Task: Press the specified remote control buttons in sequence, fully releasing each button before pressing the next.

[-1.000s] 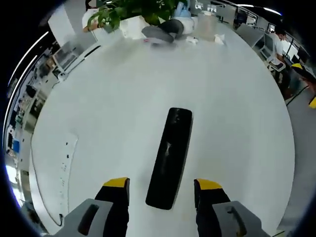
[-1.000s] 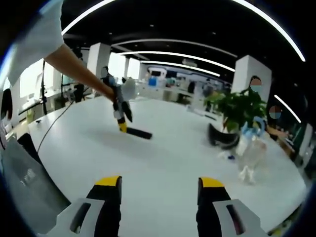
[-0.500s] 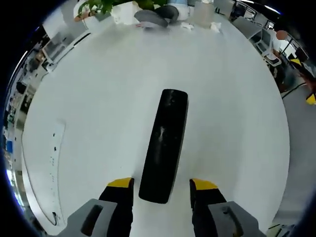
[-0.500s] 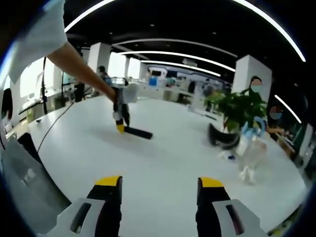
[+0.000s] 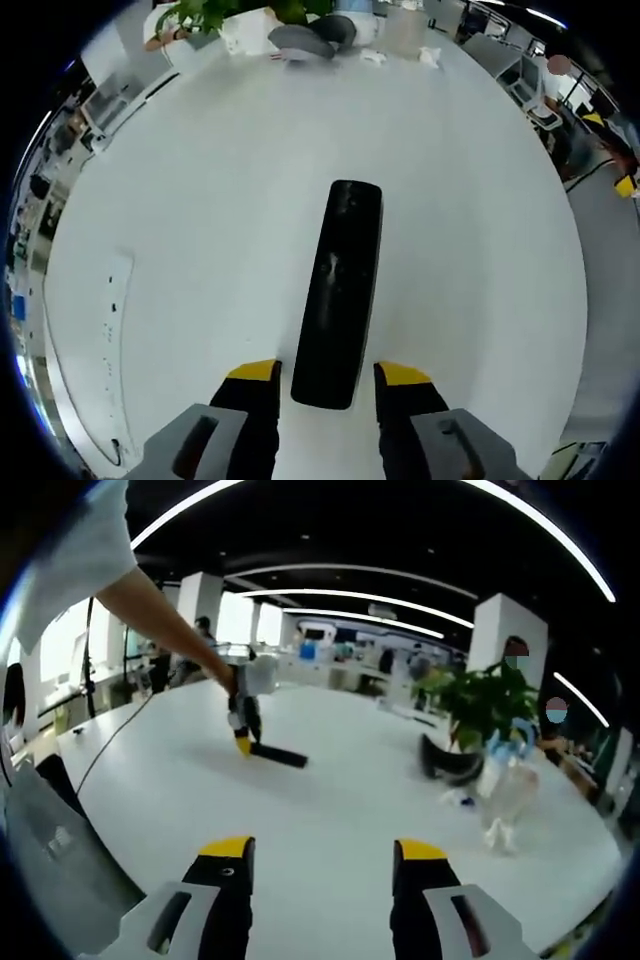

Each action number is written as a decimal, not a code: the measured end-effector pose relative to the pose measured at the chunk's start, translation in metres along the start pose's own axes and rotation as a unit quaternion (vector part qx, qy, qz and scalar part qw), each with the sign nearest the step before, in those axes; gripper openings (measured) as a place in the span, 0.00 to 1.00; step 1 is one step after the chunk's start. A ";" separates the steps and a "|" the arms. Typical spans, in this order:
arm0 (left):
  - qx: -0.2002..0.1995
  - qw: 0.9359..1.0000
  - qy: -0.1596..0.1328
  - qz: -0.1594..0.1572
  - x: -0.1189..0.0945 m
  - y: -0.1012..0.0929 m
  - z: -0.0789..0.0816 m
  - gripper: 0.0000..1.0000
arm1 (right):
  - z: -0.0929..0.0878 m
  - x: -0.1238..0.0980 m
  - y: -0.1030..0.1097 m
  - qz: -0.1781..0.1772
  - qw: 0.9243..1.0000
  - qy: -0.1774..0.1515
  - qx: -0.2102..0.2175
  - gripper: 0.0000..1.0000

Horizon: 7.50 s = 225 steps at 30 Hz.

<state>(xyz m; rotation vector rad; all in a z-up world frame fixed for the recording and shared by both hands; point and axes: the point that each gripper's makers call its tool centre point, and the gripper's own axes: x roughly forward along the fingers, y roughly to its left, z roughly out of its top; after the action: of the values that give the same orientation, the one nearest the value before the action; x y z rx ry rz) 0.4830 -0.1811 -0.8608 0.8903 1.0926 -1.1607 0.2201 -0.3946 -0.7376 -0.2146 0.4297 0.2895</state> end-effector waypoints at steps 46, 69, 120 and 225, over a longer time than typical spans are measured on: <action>-0.008 0.998 0.051 0.038 0.004 -0.039 -0.005 0.23 | 0.004 -0.001 0.004 0.012 1.000 -0.009 0.002 0.53; -0.006 0.997 0.074 0.025 0.005 -0.080 -0.008 0.23 | 0.011 -0.004 0.005 0.019 0.999 -0.029 0.009 0.50; -0.082 0.995 -0.029 0.040 0.002 -0.144 -0.009 0.23 | 0.011 -0.005 0.011 0.037 0.999 -0.027 0.011 0.45; -0.066 0.997 0.001 0.034 0.001 -0.303 -0.016 0.23 | -0.017 -0.006 0.032 0.122 0.981 0.088 0.125 0.00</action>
<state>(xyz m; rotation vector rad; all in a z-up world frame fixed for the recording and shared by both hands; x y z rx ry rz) 0.1833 -0.2259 -0.8644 0.8196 1.1197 -1.0190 0.1983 -0.3700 -0.7545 0.0607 0.6636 0.4554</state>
